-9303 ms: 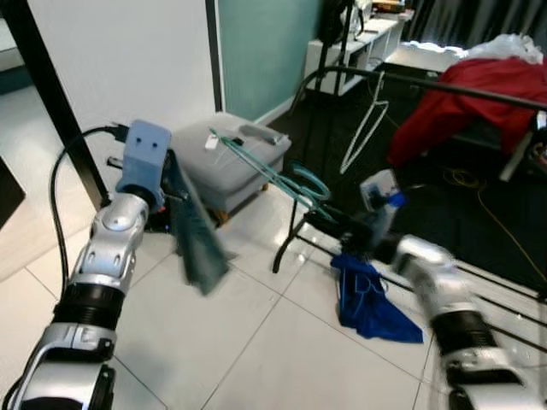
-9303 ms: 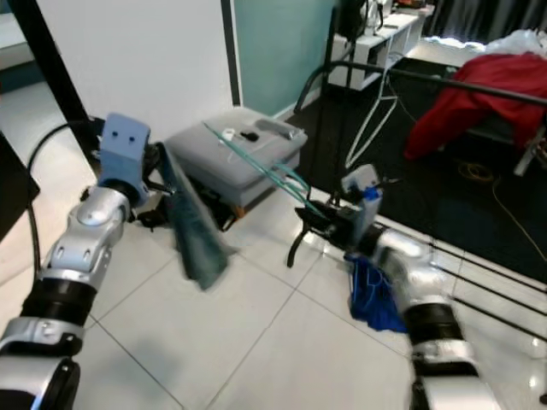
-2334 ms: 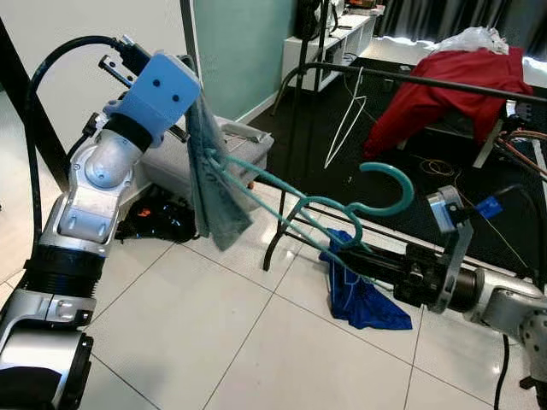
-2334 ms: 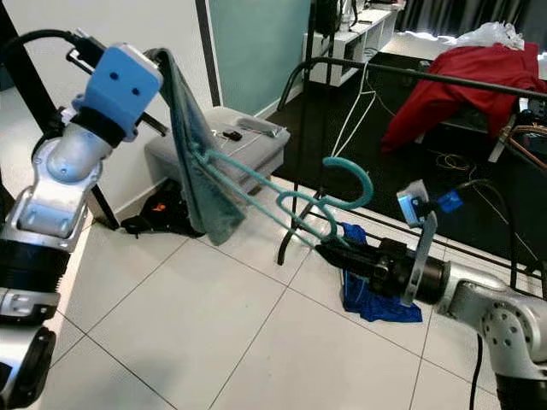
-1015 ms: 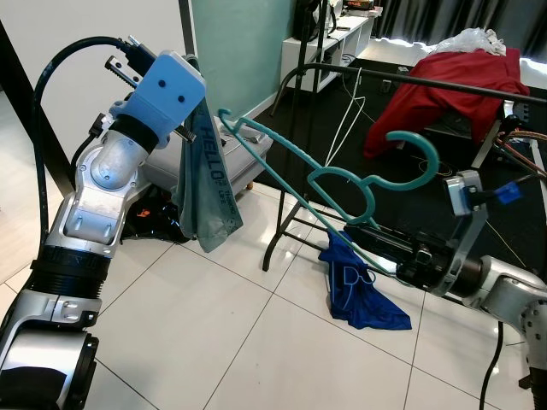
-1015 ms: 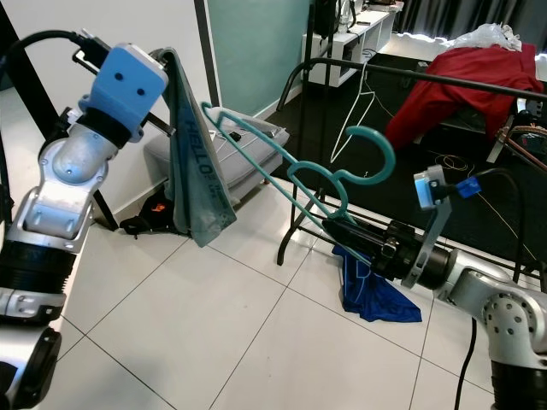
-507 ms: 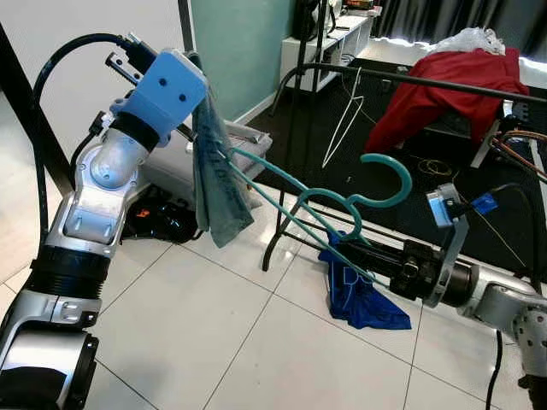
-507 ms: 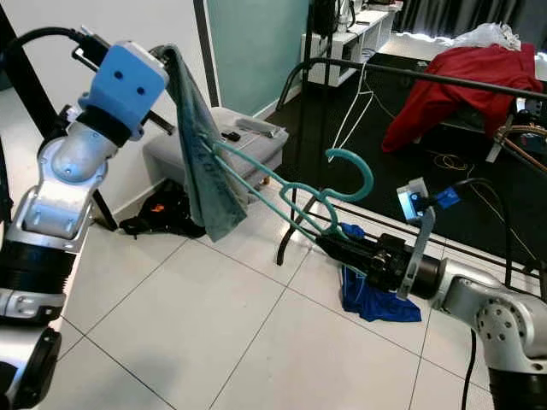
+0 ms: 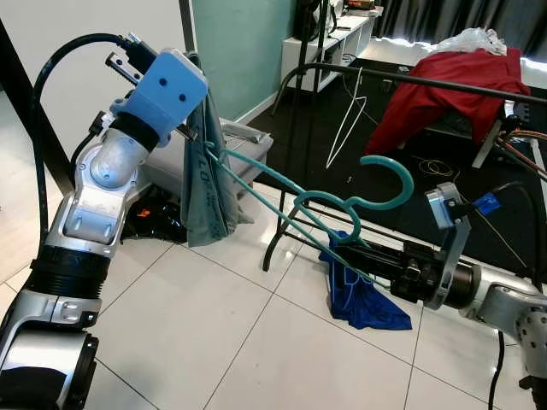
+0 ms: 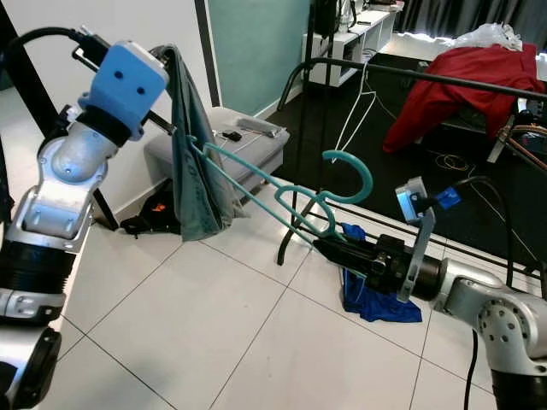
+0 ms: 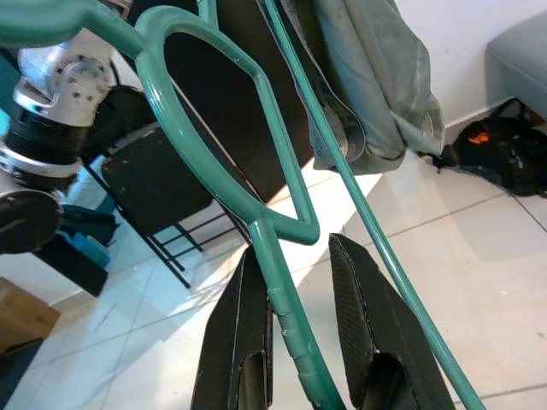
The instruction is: Hang hanger
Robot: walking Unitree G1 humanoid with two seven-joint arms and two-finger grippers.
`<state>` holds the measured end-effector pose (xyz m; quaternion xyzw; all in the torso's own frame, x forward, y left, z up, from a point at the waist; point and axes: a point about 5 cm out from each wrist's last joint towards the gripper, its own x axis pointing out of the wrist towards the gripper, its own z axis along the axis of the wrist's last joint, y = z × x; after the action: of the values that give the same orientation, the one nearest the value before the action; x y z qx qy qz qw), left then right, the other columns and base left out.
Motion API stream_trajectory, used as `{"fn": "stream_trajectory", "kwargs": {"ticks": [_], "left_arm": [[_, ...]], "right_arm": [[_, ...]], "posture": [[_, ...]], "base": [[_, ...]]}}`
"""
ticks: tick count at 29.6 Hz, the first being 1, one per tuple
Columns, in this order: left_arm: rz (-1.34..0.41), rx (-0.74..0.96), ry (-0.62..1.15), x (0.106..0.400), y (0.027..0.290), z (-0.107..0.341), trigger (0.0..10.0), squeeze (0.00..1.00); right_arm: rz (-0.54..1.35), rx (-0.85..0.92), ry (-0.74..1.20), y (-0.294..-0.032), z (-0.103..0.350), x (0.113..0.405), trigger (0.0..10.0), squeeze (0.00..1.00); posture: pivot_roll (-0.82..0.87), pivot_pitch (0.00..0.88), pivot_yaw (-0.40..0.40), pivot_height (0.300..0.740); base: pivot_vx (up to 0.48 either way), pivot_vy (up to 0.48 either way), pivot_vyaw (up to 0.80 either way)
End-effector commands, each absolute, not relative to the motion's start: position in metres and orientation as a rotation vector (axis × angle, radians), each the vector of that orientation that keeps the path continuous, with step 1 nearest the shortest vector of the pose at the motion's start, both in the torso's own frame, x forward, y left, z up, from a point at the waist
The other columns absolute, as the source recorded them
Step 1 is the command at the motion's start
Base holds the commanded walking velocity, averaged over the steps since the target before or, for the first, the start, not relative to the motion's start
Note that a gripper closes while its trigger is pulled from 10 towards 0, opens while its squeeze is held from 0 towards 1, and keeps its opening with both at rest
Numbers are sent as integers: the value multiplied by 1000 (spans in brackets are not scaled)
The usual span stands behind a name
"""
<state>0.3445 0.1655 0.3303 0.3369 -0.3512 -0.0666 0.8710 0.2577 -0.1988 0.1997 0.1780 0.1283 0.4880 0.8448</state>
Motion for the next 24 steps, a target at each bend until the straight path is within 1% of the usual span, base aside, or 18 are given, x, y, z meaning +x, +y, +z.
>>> {"fn": "stream_trajectory", "kwargs": {"ticks": [1,13,14,15,16,19,20,22,24], "left_arm": [[-150,715,-758,342,161,336,10000,0],[-154,708,-770,340,158,339,10000,0],[-171,692,-780,338,153,340,10000,0],[-171,692,-780,338,153,340,10000,0],[-202,669,-790,335,143,339,10000,0],[-212,661,-793,334,140,339,10000,0],[-245,639,-799,332,129,336,10000,0],[-245,639,-799,332,129,336,10000,0],[-264,624,-800,330,123,333,10000,0]], "right_arm": [[1001,360,285,-201,196,260,10000,0],[953,344,286,-202,197,265,10000,0],[926,336,285,-203,196,268,10000,0],[926,336,285,-203,196,268,10000,0],[905,331,282,-203,196,271,10000,0],[901,331,280,-202,196,272,10000,0],[898,332,276,-202,197,274,10000,0],[898,332,276,-202,197,274,10000,0],[894,333,273,-202,197,275,10000,0]], "posture": [[-114,22,-3,740],[-117,22,-3,740],[-115,22,-3,740],[-115,22,-3,740],[-115,22,-3,740],[-115,22,-3,740],[-112,21,-7,740],[-112,21,-7,740],[-110,21,-8,740]], "base": [[0,0,0],[0,0,0],[0,0,0],[0,0,0],[0,0,0],[0,0,0],[0,0,0],[0,0,0],[0,0,0]]}}
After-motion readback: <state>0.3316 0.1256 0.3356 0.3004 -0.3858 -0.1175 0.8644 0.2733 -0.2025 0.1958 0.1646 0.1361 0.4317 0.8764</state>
